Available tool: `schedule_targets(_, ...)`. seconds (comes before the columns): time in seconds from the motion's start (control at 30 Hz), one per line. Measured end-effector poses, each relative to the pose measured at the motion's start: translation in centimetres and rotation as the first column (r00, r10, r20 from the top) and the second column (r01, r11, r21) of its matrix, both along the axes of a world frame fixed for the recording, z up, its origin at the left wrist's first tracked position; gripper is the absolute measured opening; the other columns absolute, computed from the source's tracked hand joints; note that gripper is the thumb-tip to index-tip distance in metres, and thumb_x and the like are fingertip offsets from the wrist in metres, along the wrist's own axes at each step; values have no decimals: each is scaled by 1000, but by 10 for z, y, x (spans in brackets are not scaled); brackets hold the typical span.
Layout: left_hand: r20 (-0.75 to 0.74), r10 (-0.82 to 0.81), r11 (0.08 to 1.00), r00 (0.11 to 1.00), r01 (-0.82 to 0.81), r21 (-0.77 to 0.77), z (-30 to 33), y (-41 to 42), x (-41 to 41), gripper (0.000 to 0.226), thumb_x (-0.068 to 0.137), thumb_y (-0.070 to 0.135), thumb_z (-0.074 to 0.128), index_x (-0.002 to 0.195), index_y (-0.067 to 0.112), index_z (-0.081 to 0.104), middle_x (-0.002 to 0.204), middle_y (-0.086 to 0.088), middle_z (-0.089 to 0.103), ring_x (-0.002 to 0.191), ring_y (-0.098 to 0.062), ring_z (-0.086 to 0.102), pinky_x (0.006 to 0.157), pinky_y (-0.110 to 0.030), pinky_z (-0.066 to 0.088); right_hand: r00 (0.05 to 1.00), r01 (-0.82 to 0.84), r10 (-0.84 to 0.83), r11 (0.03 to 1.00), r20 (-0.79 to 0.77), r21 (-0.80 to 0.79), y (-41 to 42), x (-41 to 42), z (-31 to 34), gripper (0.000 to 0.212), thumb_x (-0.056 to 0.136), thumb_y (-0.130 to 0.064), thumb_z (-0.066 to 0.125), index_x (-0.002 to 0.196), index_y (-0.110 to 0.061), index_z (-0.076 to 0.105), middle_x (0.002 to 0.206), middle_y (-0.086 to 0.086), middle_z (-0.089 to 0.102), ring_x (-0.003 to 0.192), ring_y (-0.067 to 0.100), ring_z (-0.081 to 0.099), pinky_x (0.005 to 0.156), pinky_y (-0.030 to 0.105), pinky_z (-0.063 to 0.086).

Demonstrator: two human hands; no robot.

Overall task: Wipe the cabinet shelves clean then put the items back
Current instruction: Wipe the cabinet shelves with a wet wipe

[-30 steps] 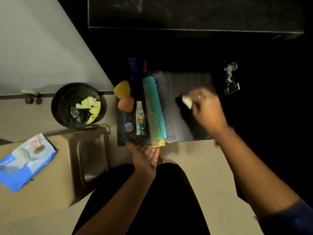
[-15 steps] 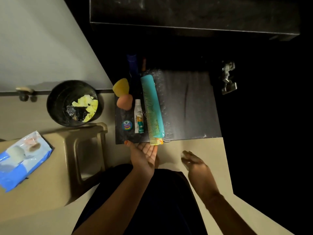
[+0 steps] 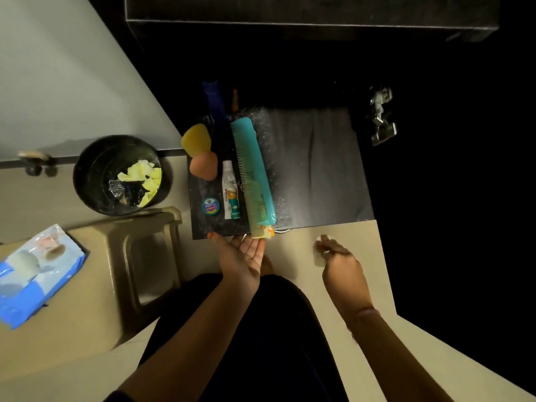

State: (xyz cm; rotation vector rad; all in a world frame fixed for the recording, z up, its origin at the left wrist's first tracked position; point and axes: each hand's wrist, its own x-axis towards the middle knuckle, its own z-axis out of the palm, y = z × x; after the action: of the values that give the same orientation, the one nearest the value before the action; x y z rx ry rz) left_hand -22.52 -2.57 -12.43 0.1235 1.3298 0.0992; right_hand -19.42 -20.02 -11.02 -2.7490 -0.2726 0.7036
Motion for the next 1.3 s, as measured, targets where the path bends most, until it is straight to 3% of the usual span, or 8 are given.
schedule_targets(0.17, 15, 31, 1000, 999, -31, 2, 9, -1, 2, 80, 90, 65, 25, 145, 7, 27, 150, -13, 29, 137, -24, 37, 105, -36, 39, 955, 101, -116, 993, 272, 69, 1, 64, 11, 53, 79, 21, 48, 124, -5, 59, 134, 5, 54, 123, 25, 52, 107, 6, 24)
schedule_targets(0.27, 19, 19, 1000, 1000, -19, -3, 5, 0, -1, 78, 90, 66, 25, 137, 7, 41, 141, -13, 48, 128, -25, 49, 100, -36, 40, 960, -108, 115, 993, 256, -42, 15, 84, -12, 64, 81, 23, 43, 139, -3, 41, 151, 14, 31, 141, 31, 28, 116, 30, 23)
schedule_targets(0.37, 31, -8, 1000, 999, 8, -5, 3, 1, -2, 78, 89, 66, 25, 134, 4, 43, 136, -13, 52, 125, -26, 51, 98, -36, 41, 951, 9, 29, 992, 306, -123, 4, 63, -32, 71, 80, 25, 41, 144, 0, 28, 153, 18, 25, 142, 34, 23, 115, 41, 29)
schedule_targets(0.6, 23, -31, 999, 999, 31, -10, 2, 1, -3, 82, 88, 68, 23, 131, 3, 46, 134, -14, 54, 125, -25, 51, 98, -35, 42, 941, 337, -316, 913, 123, -230, -10, 5, 3, 42, 81, 16, 41, 111, -3, 64, 110, 17, 67, 95, 30, 66, 82, 29, 52)
schedule_targets(0.77, 18, -28, 1000, 999, 28, 1, 3, 0, -2, 82, 88, 68, 22, 128, 2, 48, 133, -15, 54, 126, -26, 51, 101, -35, 41, 810, 440, -514, 850, 281, 289, 25, 72, 27, 28, 93, -2, 46, 114, 1, 64, 115, 13, 65, 107, 24, 62, 83, -4, 34)
schedule_targets(0.93, 13, -24, 1000, 1000, 24, 1, 2, 0, -3, 80, 88, 68, 23, 126, 3, 50, 132, -14, 56, 124, -26, 52, 97, -35, 42, 711, 622, -702, 597, -46, 506, 75, 150, -13, 41, 82, -41, 52, 109, -13, 64, 97, 1, 62, 88, 12, 58, 86, 23, 42)
schedule_targets(1.1, 0, -29, 1000, 1000, 29, 12, 2, -1, -4, 74, 89, 67, 24, 111, 3, 55, 128, -16, 57, 123, -28, 52, 97, -36, 41, 811, 480, -569, 781, 136, 399, 111, 231, -34, 35, 95, 2, 33, 122, 5, 55, 128, 23, 51, 114, 28, 53, 95, 15, 39)
schedule_targets(1.3, -11, -14, 1000, 1000, 14, 8, -2, -3, -3, 71, 87, 68, 28, 106, 5, 56, 114, -13, 61, 105, -25, 57, 93, -35, 43, 907, 174, -185, 983, 379, 63, 126, 237, -52, 50, 96, -19, 33, 139, 6, 36, 150, 24, 27, 144, 33, 16, 119, 35, 4)
